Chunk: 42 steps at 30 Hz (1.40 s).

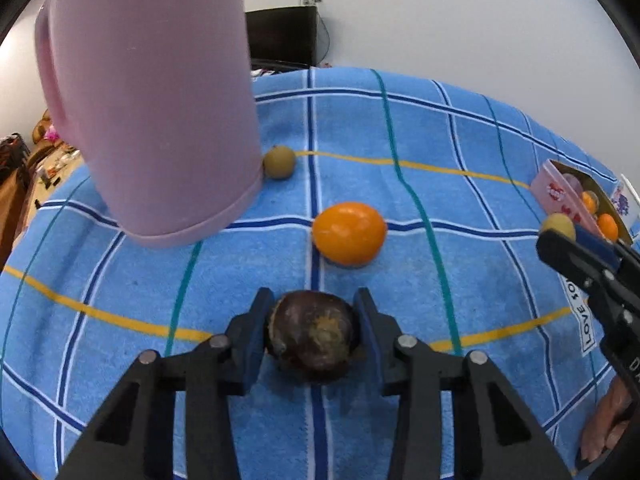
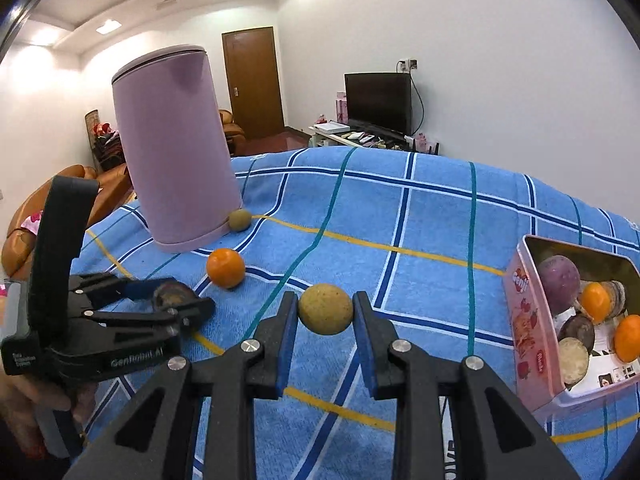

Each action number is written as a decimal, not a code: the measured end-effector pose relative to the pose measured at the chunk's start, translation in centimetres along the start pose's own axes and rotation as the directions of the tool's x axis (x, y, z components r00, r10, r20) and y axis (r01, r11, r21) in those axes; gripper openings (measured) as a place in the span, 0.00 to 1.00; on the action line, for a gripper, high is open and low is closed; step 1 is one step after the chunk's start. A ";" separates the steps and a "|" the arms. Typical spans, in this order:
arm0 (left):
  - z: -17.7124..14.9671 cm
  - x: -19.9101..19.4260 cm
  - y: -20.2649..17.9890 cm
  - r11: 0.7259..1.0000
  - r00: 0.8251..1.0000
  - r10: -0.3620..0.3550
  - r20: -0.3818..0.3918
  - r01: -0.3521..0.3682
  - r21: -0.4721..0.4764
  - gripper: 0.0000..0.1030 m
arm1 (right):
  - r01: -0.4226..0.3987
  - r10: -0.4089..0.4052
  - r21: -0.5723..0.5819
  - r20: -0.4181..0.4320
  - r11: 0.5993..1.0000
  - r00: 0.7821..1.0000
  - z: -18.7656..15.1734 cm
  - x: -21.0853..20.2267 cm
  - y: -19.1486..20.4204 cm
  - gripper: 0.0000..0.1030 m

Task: Organize fruits
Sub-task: 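Grasp the yellow-green fruit with the right tool while the left tool grasps a dark brown fruit, then carry both held fruits over to the pink tin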

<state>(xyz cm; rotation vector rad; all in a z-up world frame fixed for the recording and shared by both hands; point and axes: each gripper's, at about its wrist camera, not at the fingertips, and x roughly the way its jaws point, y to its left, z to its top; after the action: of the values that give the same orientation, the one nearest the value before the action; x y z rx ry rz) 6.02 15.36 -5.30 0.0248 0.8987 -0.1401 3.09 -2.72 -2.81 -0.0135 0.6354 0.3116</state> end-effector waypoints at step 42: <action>-1.1 -6.8 -3.5 0.958 0.865 0.286 0.413 -0.244 -0.152 0.42 | 0.105 -0.096 -0.033 0.202 0.994 0.975 -0.6 -3.9 -0.7 0.29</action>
<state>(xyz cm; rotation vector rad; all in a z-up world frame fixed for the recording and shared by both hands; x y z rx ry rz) 0.49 12.75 -0.52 0.0279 0.4479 0.1533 0.00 -4.50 -1.10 -0.0553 0.4267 0.2250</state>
